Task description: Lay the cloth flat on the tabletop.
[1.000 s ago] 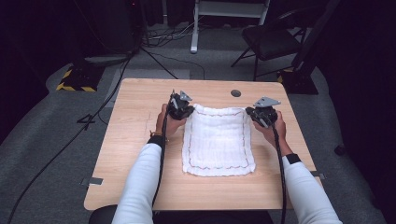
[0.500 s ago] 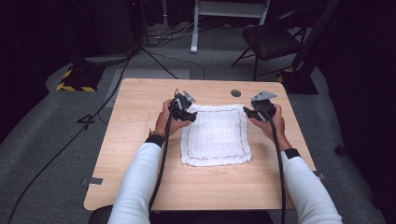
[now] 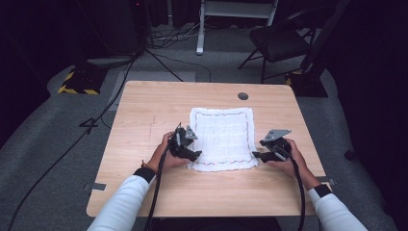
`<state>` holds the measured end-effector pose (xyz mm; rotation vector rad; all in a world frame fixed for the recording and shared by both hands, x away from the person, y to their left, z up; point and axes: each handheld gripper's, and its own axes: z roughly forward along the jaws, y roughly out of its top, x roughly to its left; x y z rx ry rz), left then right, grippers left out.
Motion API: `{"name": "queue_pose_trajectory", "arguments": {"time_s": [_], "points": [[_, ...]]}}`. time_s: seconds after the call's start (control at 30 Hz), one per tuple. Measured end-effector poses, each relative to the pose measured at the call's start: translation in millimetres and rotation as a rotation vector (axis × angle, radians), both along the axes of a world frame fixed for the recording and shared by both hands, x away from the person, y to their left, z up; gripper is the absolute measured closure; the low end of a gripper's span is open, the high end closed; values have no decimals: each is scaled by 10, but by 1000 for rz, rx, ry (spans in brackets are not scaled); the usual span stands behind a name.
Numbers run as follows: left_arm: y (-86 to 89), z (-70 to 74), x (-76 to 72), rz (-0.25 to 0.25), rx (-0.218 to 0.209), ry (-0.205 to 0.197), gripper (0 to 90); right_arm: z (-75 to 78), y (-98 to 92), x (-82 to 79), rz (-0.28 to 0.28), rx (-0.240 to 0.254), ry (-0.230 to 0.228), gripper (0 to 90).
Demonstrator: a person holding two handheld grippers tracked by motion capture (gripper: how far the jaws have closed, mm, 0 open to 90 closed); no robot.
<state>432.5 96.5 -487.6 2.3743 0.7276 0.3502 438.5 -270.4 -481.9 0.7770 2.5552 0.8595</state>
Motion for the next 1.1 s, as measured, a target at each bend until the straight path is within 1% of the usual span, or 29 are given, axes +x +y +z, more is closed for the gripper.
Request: {"name": "queue_pose_trajectory", "arguments": {"time_s": [0.03,0.07,0.1,0.17,0.27,0.33,0.37,0.4,0.5,0.53,0.57,0.63,0.67,0.7,0.73,0.77,0.83,0.9,0.93,0.97,1.03,1.1], "points": [[3,-16,-38,-6,-8,6,230,-4,-25,-46,2,-1,1,395],[9,-33,-71,-10,-10,10,238,-8,-55,-82,8,10,11,391],[20,-44,-97,-8,-17,-1,248,-20,-78,-115,12,10,20,392],[42,-57,-126,0,-32,2,255,-34,-124,-174,10,25,23,398],[94,-76,-151,-4,-59,31,255,-48,-165,-253,0,43,28,401],[125,-76,-174,-3,-65,51,254,-58,-179,-304,-6,55,25,440],[135,-76,-193,-7,-64,53,254,-60,-181,-333,-9,58,23,451],[138,-81,-222,-8,-69,48,254,-55,-177,-364,-24,53,26,451],[145,-75,-320,-21,-59,43,254,-35,-169,-455,-30,12,16,450],[147,-71,-349,-24,-54,37,254,-31,-184,-482,-32,5,24,450],[154,-67,-376,-31,-46,29,253,-33,-207,-508,-34,8,25,445],[165,-58,-415,-37,-36,10,252,-40,-255,-552,-38,10,11,411],[172,-46,-421,-44,-36,10,248,-40,-274,-561,-40,5,2,398],[180,-34,-423,-51,-41,15,213,-36,-287,-564,-42,5,-4,398],[195,-13,-420,-54,-45,15,181,-28,-301,-562,-43,18,-7,396],[203,-4,-420,-54,-58,14,190,-12,-307,-561,-46,41,-9,394],[227,23,-420,-64,-75,8,187,3,-300,-559,-38,57,-16,393],[237,36,-416,-60,-70,-6,181,1,-275,-567,-23,49,-36,393],[244,41,-406,-55,-60,-9,181,-6,-267,-567,-16,52,-38,392],[252,44,-400,-47,-57,-9,181,-15,-263,-566,-12,56,-30,389],[274,51,-386,-33,-64,-14,181,-23,-259,-564,-16,57,-36,393],[284,52,-383,-26,-46,-33,185,-1,-266,-573,-30,77,-64,436]]}}
